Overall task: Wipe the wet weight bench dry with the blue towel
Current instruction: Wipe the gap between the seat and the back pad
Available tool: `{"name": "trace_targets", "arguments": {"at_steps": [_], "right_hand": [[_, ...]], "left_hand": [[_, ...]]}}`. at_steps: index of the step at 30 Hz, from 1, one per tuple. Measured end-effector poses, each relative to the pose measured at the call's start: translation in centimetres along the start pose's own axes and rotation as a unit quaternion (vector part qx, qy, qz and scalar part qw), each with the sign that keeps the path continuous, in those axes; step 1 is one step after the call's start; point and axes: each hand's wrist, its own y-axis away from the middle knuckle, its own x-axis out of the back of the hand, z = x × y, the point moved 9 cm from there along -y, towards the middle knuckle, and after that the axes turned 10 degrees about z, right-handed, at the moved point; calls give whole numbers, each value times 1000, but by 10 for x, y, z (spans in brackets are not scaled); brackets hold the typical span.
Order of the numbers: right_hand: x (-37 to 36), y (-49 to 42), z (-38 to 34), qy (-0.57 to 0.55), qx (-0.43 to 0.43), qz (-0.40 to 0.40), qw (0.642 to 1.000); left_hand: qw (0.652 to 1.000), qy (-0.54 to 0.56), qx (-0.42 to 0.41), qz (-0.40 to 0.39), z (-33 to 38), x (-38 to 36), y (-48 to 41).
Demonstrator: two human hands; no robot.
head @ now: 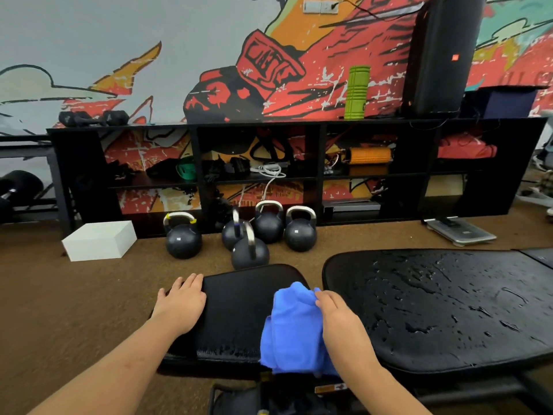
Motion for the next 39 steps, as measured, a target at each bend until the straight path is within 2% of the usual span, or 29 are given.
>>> {"name": "trace_targets", "arguments": {"at_steps": [1,4,5,7,9,12,14,16,18,23,28,32,33,37,39], "right_hand": [[2,1,-11,65,55,-10,996],[38,-7,-50,-8,87,38,995],[46,-10,-59,25,120,44,991],[74,-15,-80,113,207,125,964],[85,-18,-80,246,264,144,921],[82,-25,-23,441,143,53,885],[70,-18,6,490,115,-6,864],[47,-20,39,496,100,-68,860],[30,-27,59,480,105,-85,867],[1,-74,54,465,139,-144,862],[-19,-119,50,464,128,-136,866],[-4,-92,57,502,64,-89,858],[2,-76,56,502,69,-76,859],[10,-11,46,476,204,-52,854],[16,-6,49,459,211,-57,861]], "left_hand": [[1000,-14,4,-12,3,1,-2],[995,-91,24,-35,16,6,-6],[992,-124,8,-25,25,9,-6],[986,-144,-79,19,57,14,-9],[985,-68,-153,47,102,13,-5],[985,71,-155,21,167,-4,6],[987,65,-147,18,194,-22,11],[989,30,-144,30,202,-30,10],[988,15,-146,46,200,-30,8],[989,12,-140,43,201,-29,8],[989,14,-143,42,202,-29,7],[989,18,-142,34,203,-28,7],[989,19,-142,34,203,-27,7],[989,20,-139,36,203,-26,6],[989,17,-138,40,203,-26,7]]}}
